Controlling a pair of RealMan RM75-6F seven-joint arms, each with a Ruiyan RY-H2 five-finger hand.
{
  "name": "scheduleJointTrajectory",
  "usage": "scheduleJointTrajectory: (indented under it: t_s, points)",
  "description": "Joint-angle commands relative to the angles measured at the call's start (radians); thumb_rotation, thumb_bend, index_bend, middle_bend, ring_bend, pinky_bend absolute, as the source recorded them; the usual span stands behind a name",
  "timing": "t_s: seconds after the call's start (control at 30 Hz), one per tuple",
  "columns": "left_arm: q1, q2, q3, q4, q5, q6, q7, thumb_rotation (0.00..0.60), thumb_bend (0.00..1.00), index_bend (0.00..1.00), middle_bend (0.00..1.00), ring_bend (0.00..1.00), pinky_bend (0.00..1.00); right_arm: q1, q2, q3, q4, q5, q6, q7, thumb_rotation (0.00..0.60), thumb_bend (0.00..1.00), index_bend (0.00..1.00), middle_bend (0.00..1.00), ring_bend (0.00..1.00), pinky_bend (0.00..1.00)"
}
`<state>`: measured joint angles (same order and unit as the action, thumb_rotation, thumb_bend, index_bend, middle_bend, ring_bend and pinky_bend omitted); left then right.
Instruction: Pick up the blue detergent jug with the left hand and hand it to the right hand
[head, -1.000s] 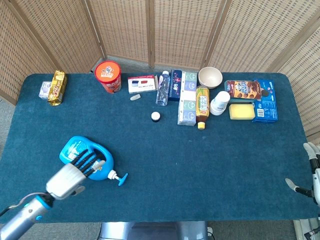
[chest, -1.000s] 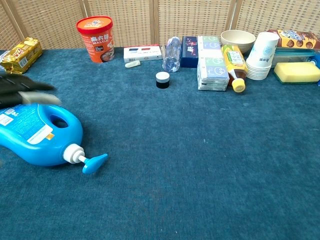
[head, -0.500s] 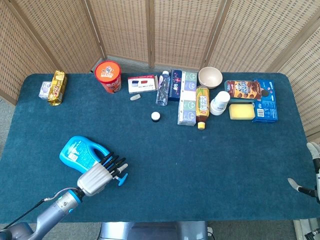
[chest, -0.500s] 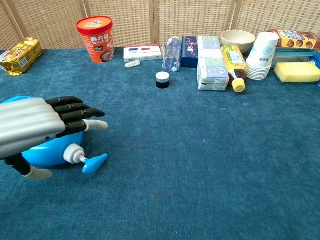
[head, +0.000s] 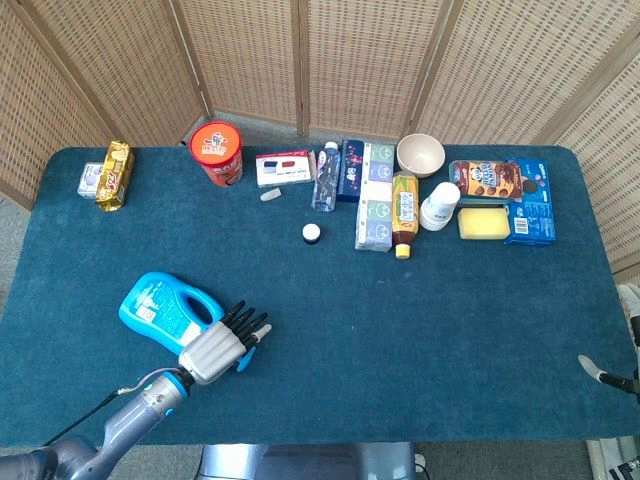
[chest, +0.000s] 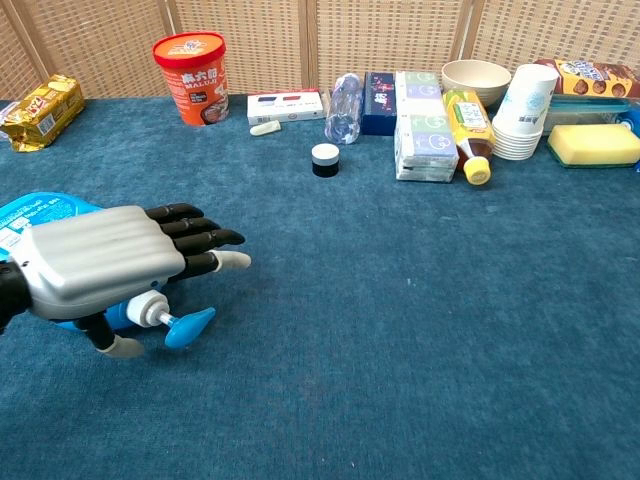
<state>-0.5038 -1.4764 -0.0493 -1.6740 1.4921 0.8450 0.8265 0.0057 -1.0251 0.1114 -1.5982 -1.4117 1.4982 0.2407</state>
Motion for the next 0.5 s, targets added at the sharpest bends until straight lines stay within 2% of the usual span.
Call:
scheduleJointTrajectory:
  t_s: [0.03,0.2,0.3,0.4,0.5]
  points:
    - [-0.014,-0.009,0.000,-0.006,-0.042,-0.006,0.034,0.600,0.00,0.02,0.00,0.00,0.00,0.000,0.001,0.001,0.001,0.002,-0.001,0.003,0.600,0.00,0.00,0.00,0.00,0.00]
    - [-0.025,-0.012,0.007,-0.021,-0.119,0.002,0.110,0.600,0.00,0.08,0.01,0.00,0.08,0.000,0.002,0.002,0.002,-0.001,-0.001,0.012,0.600,0.00,0.00,0.00,0.00,0.00]
    - [-0.032,-0.018,0.014,-0.022,-0.142,0.017,0.137,0.600,0.00,0.17,0.10,0.02,0.18,0.000,0.003,0.002,0.003,-0.008,0.003,0.019,0.600,0.00,0.00,0.00,0.00,0.00]
    - [-0.038,-0.023,0.023,-0.017,-0.146,0.037,0.153,0.600,0.04,0.30,0.25,0.13,0.34,-0.002,0.001,0.001,0.008,-0.027,0.018,0.038,0.600,0.00,0.00,0.00,0.00,0.00]
    - [-0.044,-0.032,0.036,-0.005,-0.147,0.059,0.179,0.600,0.13,0.42,0.35,0.25,0.42,-0.005,0.002,0.000,0.012,-0.047,0.035,0.061,0.600,0.00,0.00,0.00,0.00,0.00]
